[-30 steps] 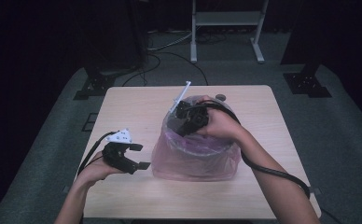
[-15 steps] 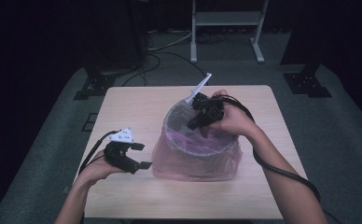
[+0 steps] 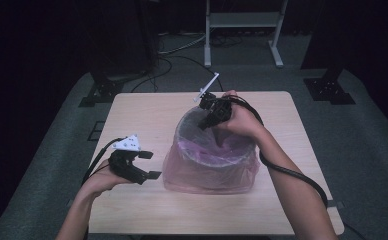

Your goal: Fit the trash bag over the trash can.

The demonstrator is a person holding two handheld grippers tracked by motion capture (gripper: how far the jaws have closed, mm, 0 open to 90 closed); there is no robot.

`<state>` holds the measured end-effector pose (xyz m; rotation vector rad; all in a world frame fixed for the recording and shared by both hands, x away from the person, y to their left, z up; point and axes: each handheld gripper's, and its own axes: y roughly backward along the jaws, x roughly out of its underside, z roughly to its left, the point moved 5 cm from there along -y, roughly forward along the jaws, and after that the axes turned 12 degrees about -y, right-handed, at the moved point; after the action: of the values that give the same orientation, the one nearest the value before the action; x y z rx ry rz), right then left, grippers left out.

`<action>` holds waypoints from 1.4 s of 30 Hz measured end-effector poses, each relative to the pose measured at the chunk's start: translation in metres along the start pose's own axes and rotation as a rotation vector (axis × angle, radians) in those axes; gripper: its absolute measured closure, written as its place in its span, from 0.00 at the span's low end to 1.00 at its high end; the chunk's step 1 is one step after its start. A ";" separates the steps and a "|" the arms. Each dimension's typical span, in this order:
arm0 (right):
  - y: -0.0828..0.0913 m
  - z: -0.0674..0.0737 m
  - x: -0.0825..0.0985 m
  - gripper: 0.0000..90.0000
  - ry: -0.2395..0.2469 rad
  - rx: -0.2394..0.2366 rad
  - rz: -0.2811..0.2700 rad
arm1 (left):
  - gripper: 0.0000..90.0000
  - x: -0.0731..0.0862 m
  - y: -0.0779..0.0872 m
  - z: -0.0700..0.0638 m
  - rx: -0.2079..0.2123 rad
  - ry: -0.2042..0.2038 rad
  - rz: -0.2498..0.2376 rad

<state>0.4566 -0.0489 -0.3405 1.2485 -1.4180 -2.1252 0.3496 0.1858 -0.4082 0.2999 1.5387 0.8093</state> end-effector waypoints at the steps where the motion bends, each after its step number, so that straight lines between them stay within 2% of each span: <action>1: 0.001 0.000 -0.001 0.91 -0.005 -0.003 -0.004 | 0.19 0.000 0.001 0.000 -0.002 0.000 0.000; 6: 0.016 0.003 0.003 0.86 0.000 -0.030 -0.048 | 0.19 0.000 0.004 0.001 -0.004 0.002 -0.007; 8: 0.023 0.004 0.008 0.82 -0.008 -0.058 -0.078 | 0.19 0.000 0.003 0.001 -0.007 0.008 -0.007; 9: 0.027 0.003 0.011 0.80 -0.011 -0.068 -0.092 | 0.14 0.000 0.003 0.001 -0.012 0.008 0.000; 12: 0.034 0.001 0.019 0.74 -0.022 -0.092 -0.117 | 0.13 -0.001 0.002 0.001 -0.012 0.010 -0.003; 16: 0.045 -0.004 0.032 0.63 -0.048 -0.132 -0.144 | 0.11 -0.002 0.000 0.001 -0.012 0.008 0.001; 19: 0.056 -0.007 0.043 0.52 -0.075 -0.159 -0.184 | 0.11 -0.004 0.000 0.001 -0.014 0.012 0.000; 22: 0.066 -0.011 0.052 0.46 -0.080 -0.174 -0.223 | 0.11 -0.005 -0.001 0.002 -0.012 0.011 0.001; 28: 0.082 -0.020 0.067 0.41 -0.097 -0.186 -0.273 | 0.11 -0.006 -0.003 0.003 -0.015 0.017 0.006; 42: 0.099 -0.032 0.096 0.39 -0.124 -0.174 -0.329 | 0.11 -0.008 -0.004 0.000 -0.015 0.021 0.019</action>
<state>0.4054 -0.1763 -0.3073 1.3803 -1.1028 -2.5199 0.3523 0.1777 -0.4048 0.2968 1.5507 0.8406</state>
